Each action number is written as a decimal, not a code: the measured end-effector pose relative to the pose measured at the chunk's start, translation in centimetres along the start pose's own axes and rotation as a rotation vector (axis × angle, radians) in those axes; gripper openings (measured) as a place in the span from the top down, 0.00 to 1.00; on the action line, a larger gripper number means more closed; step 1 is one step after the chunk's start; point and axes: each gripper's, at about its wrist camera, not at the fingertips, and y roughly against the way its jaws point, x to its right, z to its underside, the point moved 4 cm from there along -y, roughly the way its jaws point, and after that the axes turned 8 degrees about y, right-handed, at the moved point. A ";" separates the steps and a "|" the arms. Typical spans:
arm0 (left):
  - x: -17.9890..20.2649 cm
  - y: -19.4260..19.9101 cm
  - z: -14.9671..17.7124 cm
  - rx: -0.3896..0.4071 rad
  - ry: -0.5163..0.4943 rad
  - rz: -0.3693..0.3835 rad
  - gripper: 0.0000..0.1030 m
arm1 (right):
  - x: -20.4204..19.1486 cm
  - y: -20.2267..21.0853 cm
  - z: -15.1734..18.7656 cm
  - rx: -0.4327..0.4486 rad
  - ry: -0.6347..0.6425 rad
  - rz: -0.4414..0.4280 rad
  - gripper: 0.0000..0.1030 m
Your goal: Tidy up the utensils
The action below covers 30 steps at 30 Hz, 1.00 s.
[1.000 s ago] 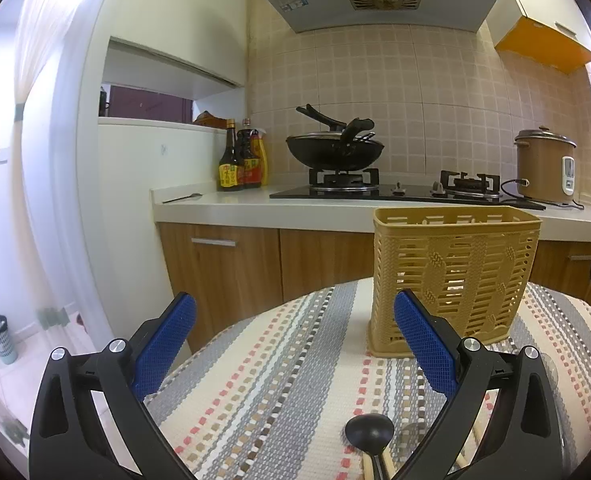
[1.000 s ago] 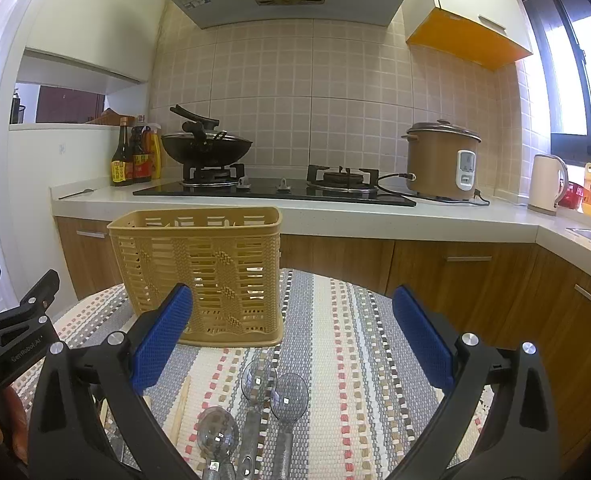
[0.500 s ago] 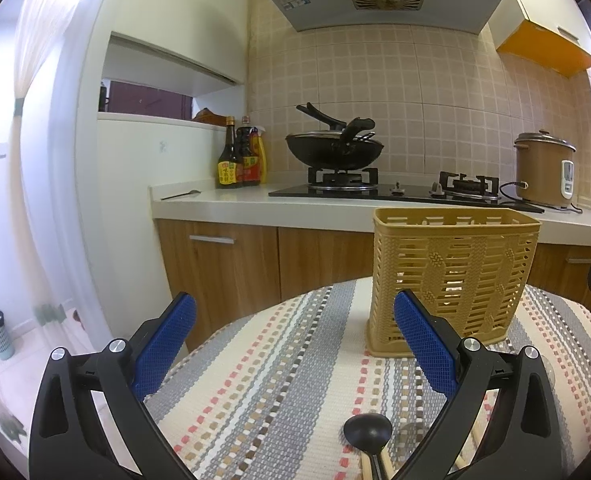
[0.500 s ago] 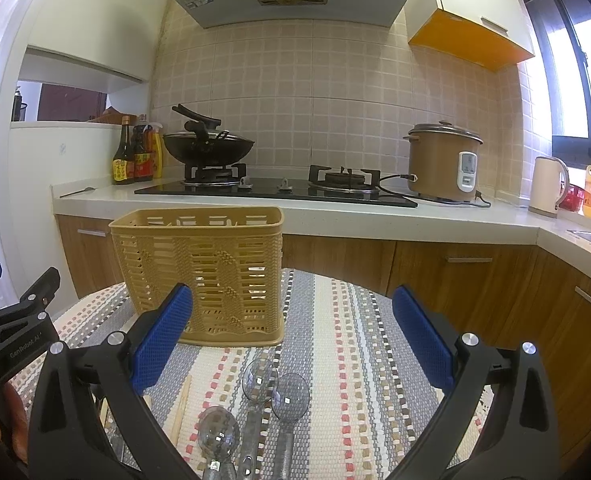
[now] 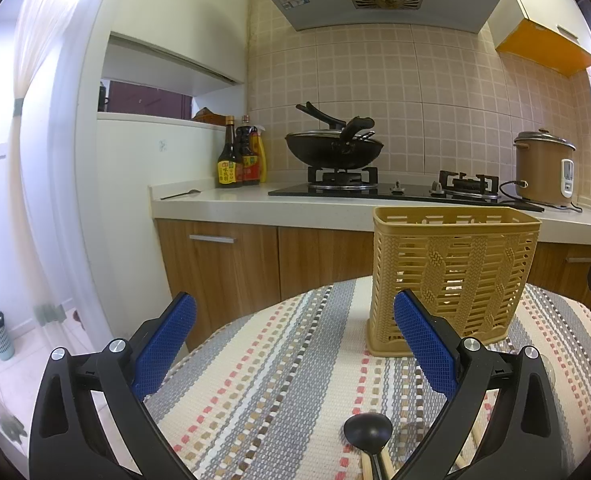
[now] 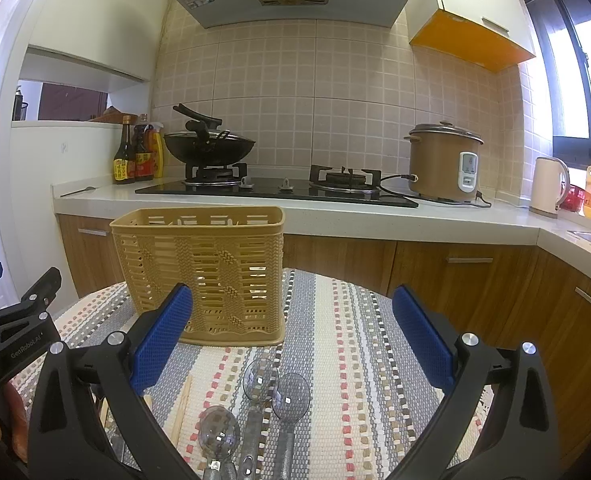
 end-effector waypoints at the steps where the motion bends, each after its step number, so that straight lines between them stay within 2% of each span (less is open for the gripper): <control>1: 0.0 0.0 0.0 -0.001 0.000 0.001 0.07 | 0.0 0.0 0.0 0.000 0.001 -0.001 0.07; 30: -0.2 -0.2 0.0 -0.009 0.004 0.003 0.07 | 0.1 0.0 0.1 -0.001 0.000 -0.001 0.07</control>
